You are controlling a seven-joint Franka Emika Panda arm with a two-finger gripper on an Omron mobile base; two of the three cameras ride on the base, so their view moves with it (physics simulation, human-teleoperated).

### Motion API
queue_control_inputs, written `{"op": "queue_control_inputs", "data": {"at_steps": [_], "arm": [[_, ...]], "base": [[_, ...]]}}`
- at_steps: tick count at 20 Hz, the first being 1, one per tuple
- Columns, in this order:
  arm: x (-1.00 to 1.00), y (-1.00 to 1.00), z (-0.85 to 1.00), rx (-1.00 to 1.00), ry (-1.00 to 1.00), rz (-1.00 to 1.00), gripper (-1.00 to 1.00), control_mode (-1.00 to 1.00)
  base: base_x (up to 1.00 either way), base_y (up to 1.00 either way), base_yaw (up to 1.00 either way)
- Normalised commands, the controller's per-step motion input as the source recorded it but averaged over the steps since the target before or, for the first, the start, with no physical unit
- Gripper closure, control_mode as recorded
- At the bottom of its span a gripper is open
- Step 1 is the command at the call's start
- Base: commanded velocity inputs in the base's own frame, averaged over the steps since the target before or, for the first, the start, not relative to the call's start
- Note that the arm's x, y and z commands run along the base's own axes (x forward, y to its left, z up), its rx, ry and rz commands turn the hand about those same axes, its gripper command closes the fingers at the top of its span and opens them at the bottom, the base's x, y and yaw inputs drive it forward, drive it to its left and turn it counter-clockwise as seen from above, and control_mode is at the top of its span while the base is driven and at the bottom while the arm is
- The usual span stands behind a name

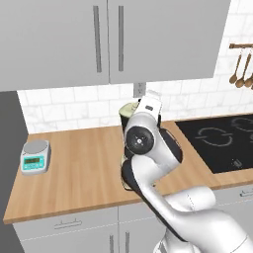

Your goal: Close the lid blender by securely placing the lid on top.

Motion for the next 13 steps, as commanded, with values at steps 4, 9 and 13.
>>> {"op": "queue_control_inputs", "data": {"at_steps": [4, 9, 13], "arm": [[-0.71, -0.29, 0.33, 0.14, -0.02, 0.0, -1.0, -1.0], [-0.3, -0.76, 0.26, 0.16, 0.0, 0.0, -1.0, -1.0], [-0.13, -0.98, 0.15, 0.17, 0.0, 0.0, -1.0, -1.0]], "base": [[0.0, 0.0, 0.0], [0.0, 0.0, 0.0], [0.0, 0.0, 0.0]]}}
